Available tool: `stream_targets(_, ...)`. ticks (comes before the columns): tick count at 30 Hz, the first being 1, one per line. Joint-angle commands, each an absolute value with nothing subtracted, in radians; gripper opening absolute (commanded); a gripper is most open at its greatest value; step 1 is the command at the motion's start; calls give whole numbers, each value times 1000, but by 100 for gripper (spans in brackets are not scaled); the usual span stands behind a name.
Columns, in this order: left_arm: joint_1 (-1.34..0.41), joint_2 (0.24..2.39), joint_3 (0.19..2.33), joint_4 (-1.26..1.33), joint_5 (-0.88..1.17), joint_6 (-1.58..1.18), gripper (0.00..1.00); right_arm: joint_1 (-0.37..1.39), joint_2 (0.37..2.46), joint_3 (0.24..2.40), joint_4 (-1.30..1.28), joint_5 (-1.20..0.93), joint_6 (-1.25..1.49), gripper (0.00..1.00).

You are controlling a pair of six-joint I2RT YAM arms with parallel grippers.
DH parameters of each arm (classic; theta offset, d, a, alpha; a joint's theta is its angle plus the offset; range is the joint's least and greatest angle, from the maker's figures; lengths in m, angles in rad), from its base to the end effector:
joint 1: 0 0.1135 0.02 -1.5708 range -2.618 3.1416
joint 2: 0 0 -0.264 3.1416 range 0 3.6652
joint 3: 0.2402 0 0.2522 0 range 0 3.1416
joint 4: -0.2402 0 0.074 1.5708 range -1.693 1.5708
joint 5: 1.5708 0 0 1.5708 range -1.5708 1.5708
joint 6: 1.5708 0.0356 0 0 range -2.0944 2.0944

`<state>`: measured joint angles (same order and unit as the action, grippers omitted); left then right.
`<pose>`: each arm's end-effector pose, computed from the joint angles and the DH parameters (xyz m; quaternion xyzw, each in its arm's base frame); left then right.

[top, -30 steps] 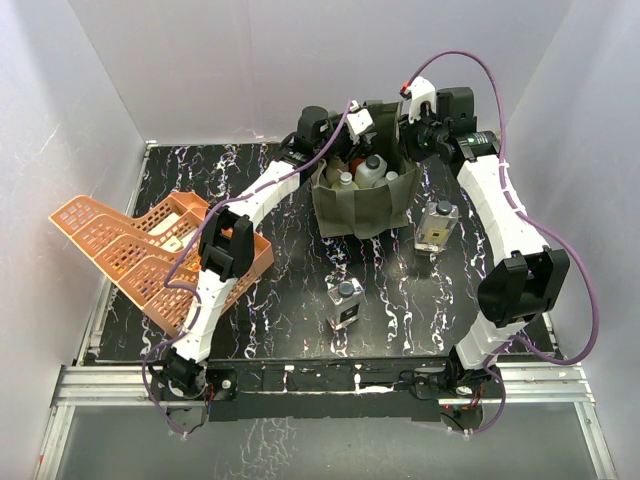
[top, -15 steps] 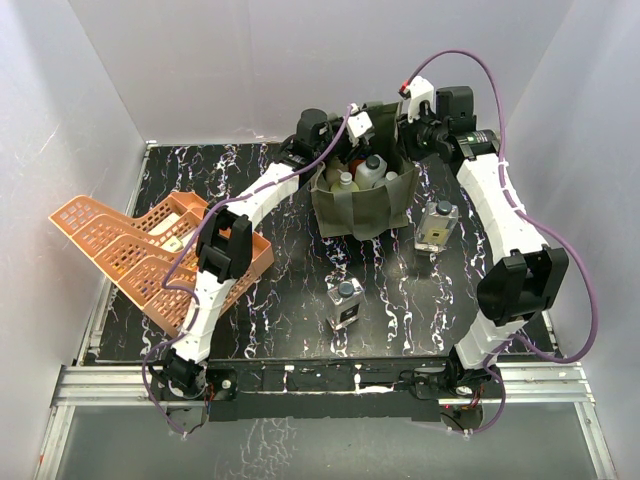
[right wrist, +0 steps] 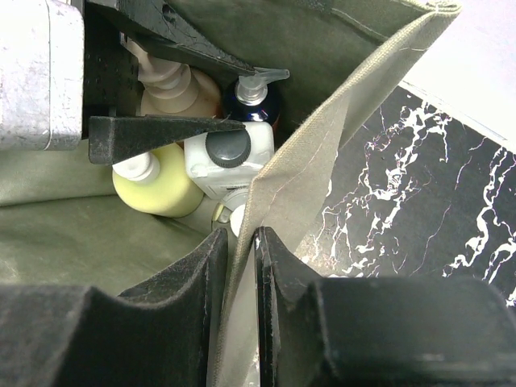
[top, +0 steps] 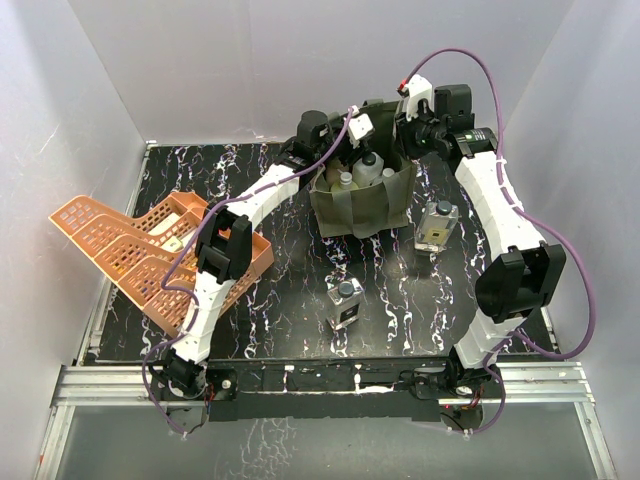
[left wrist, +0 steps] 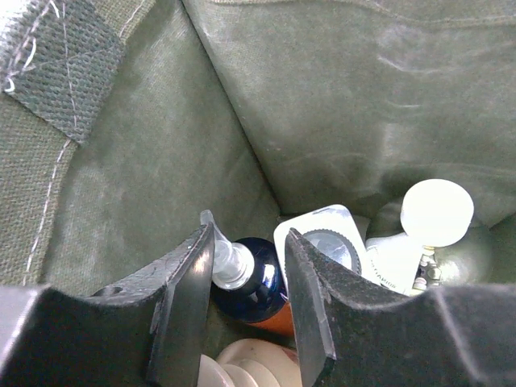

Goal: Place the personal care products into the canvas bag
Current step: Place the care product in the canvas bag.

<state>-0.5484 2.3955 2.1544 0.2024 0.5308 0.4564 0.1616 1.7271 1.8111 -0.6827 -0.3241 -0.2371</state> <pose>0.4776 -0.3129 0.2884 0.4942 0.5219 -0.2196 0.6596 0.3823 0.0738 0.3939 -0.2467 0.8404 0.1252 0.4661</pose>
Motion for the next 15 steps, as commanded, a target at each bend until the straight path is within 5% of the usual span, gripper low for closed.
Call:
stream_targets(1, -550, 2342, 2125, 184, 531, 452, 39, 166, 1724, 1834, -641, -323, -237, 23)
stream_targets(5, -549, 2317, 2124, 237, 530, 398, 40, 165, 1721, 1842, -638, -321, -235, 24)
stream_targets(15, -552, 2228, 2187, 296, 585, 310, 46, 165, 1676, 1914, -626, -346, -241, 44)
